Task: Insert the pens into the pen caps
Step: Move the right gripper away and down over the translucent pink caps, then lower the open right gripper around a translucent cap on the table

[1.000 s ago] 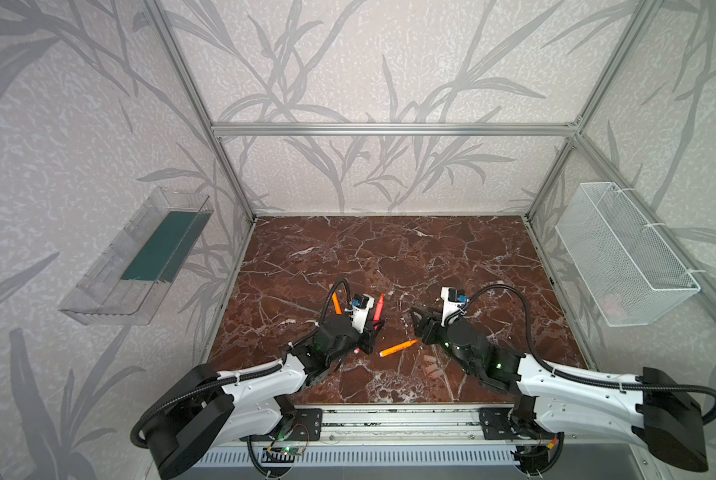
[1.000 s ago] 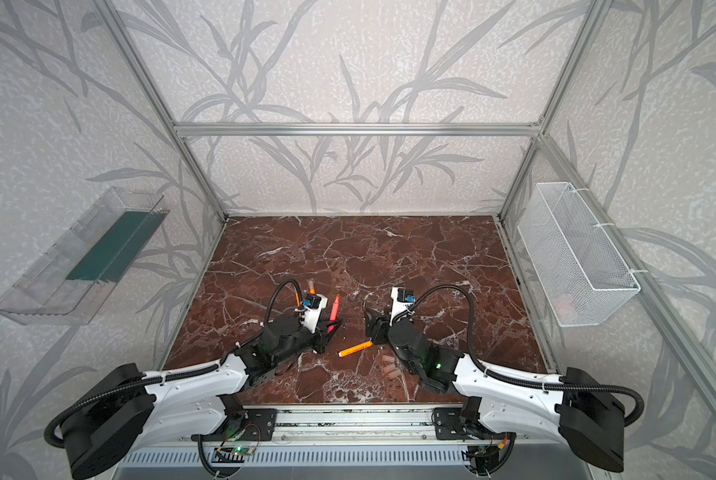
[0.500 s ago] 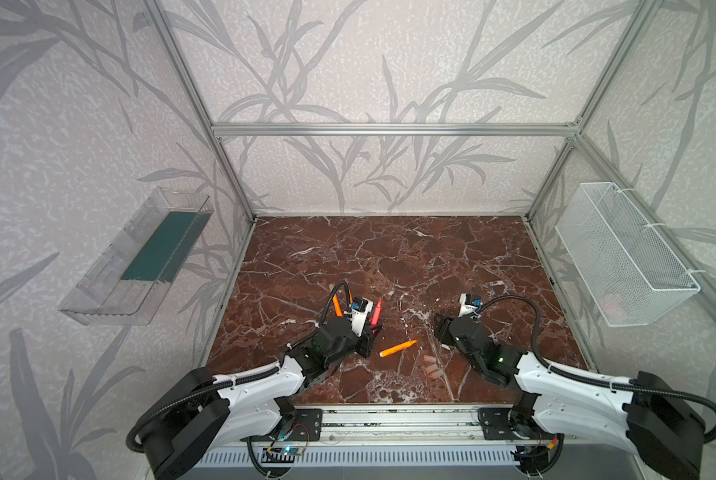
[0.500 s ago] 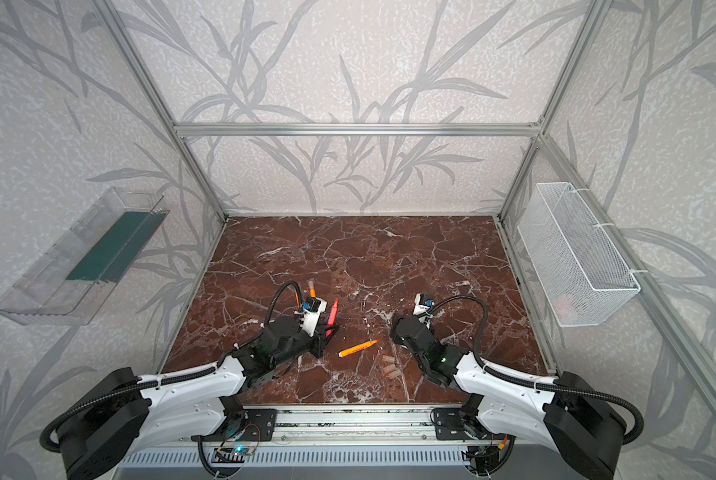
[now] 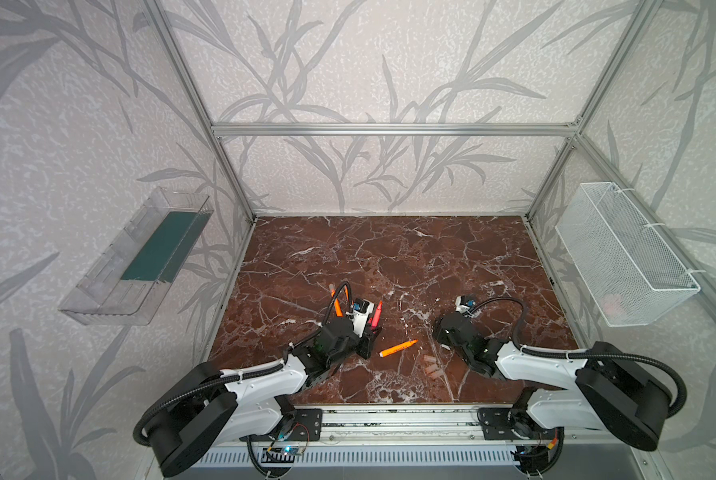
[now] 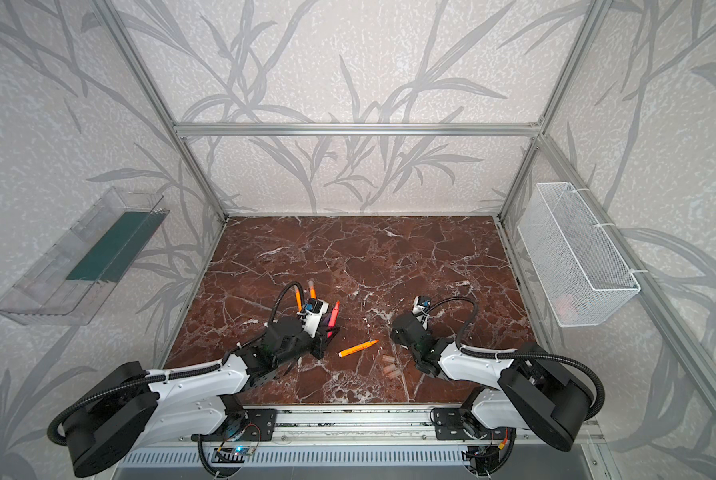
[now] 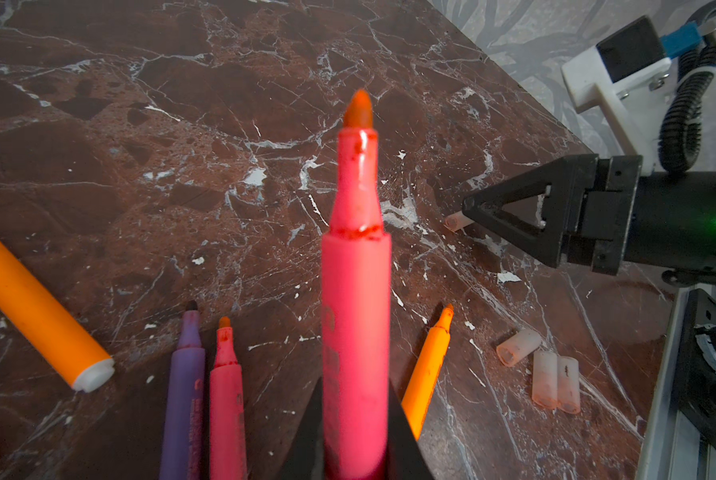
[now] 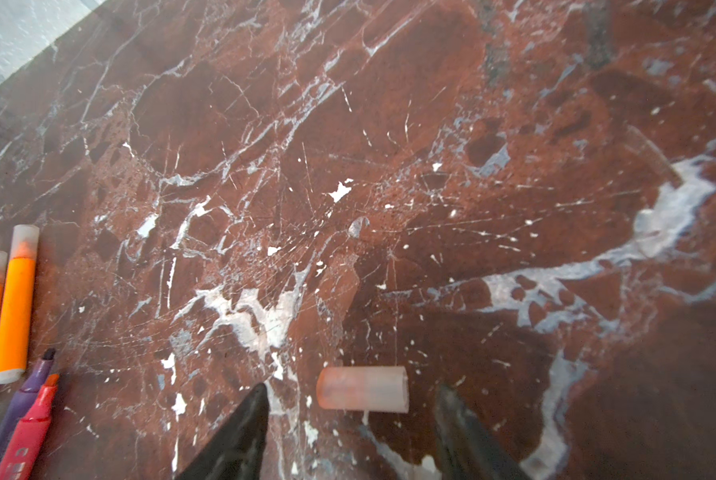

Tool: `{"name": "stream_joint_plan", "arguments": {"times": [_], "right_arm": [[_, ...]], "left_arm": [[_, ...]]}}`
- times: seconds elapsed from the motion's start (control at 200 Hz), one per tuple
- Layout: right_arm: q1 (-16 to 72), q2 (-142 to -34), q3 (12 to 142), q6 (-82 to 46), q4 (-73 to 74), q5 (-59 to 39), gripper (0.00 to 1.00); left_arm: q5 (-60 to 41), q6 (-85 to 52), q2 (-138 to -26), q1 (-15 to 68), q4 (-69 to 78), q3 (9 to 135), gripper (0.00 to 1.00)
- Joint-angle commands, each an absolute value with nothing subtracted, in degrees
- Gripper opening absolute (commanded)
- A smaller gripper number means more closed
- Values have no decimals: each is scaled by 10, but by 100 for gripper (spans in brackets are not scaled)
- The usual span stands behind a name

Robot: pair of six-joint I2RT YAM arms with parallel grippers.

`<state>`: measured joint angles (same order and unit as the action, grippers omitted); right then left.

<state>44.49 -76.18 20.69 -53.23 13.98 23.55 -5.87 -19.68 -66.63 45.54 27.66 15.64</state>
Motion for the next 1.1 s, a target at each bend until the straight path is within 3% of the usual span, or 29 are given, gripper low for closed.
{"name": "stream_joint_plan", "arguments": {"times": [0.0,0.44,1.095], "right_arm": [[441,-781,229,-536,166,222,61],[441,-874,306,-503,173,205,61],[441,-1009,490,-408,59,186,59]], "left_arm": [[-52,-196,-667,454,288,164,0],[-50,-195,-668,454,289,163,0],[-46,-190,-669,454,287,165,0]]}}
